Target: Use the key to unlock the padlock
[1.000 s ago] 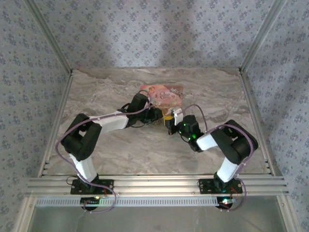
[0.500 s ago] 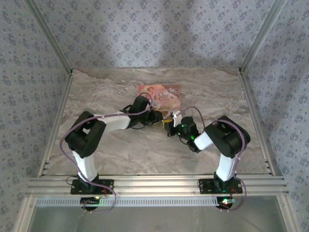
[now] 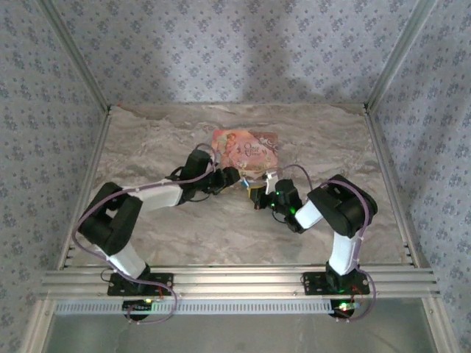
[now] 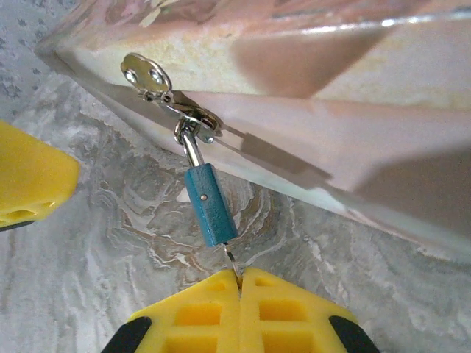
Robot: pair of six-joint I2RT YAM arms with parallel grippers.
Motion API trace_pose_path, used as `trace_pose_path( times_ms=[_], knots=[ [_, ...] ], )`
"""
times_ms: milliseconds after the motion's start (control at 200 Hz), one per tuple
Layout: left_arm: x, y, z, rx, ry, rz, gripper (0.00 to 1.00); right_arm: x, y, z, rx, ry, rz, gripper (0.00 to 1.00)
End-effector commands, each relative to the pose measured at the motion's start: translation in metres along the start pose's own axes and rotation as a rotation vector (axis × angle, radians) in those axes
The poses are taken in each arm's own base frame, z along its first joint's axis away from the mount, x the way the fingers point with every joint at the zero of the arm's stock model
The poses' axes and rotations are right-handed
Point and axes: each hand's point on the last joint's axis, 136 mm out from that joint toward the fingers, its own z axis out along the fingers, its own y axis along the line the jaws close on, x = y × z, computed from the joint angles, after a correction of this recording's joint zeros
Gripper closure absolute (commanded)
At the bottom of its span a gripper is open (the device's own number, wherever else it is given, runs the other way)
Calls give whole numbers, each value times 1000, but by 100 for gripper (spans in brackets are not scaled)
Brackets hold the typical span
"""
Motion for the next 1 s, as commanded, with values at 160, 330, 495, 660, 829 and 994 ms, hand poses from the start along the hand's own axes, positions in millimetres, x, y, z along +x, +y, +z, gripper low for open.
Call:
trace_pose_path(
  times_ms=[160,330,495,660,829,994],
  knots=[
    [-2,-7,2,172,-108,-151,40,-1,19,-4,-60,66,276,100],
    [5,-1,16,185,-102,-205,47,-4,26,-1,-79,101,349,100],
    [7,2,26,197,-99,-229,51,-5,30,0,-90,111,380,100],
    [7,6,31,184,-108,-236,55,-11,32,-1,-95,104,401,100],
    [3,7,34,184,-127,-238,58,-15,35,-1,-102,105,421,100],
    [2,6,38,185,-129,-239,57,-19,37,-1,-108,102,439,100]
  ],
)
